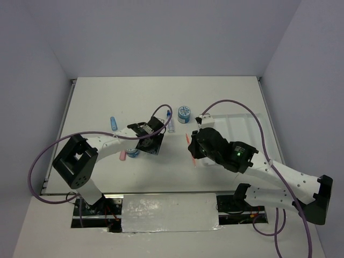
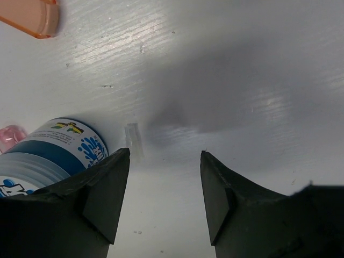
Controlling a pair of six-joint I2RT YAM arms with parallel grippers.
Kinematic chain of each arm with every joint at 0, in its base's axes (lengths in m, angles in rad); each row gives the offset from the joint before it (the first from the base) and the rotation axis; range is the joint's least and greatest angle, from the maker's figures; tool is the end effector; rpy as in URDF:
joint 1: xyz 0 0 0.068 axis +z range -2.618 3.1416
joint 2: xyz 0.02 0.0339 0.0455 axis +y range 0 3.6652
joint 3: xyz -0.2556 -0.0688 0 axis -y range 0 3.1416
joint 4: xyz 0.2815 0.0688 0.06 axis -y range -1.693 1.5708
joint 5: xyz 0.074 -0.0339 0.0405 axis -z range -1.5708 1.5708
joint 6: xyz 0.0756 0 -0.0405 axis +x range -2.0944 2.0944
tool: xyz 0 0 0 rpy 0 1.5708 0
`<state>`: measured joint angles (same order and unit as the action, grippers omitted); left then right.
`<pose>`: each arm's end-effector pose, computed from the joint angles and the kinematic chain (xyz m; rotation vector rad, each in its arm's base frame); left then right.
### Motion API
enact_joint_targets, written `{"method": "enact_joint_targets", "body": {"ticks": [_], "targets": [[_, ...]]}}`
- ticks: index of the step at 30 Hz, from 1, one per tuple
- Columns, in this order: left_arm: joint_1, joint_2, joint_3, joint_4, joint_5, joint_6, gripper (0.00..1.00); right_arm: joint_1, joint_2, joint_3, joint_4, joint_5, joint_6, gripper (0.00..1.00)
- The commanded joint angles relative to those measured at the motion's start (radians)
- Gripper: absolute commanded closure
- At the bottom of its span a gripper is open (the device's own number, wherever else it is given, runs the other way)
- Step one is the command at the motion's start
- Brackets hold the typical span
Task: Sort the stationery into containers
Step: Pick up the pen cap from the center of the board.
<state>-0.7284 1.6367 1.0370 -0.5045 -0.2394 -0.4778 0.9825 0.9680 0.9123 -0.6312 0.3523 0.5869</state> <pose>0.2876 -0.2325 0.1275 0.2535 2.6121 -0.0937 0.1724 0.2114 0.2764 -0.2553 2.2344 0.4670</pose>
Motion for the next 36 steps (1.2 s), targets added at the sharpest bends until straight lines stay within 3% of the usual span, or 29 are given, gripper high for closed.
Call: {"method": "enact_joint_targets", "body": {"ticks": [1, 14, 21, 29, 36], "targets": [[0.009, -0.014, -0.028, 0.046, -0.021, -0.016, 0.33, 0.031, -0.017, 0.0, 0.024, 0.025, 0.001, 1.0], [0.049, -0.014, -0.066, 0.075, 0.012, -0.024, 0.34, 0.117, 0.08, 0.066, 0.007, 0.066, -0.009, 1.0], [0.061, -0.003, -0.083, 0.09, 0.046, -0.031, 0.45, 0.134, 0.092, 0.086, 0.001, 0.079, -0.01, 1.0], [0.063, 0.038, -0.1, 0.099, 0.048, -0.047, 0.49, 0.143, 0.084, 0.105, -0.016, 0.097, -0.015, 1.0], [0.063, 0.049, -0.104, 0.098, 0.058, -0.058, 0.72, 0.145, 0.084, 0.1, -0.016, 0.1, -0.015, 1.0]]}}
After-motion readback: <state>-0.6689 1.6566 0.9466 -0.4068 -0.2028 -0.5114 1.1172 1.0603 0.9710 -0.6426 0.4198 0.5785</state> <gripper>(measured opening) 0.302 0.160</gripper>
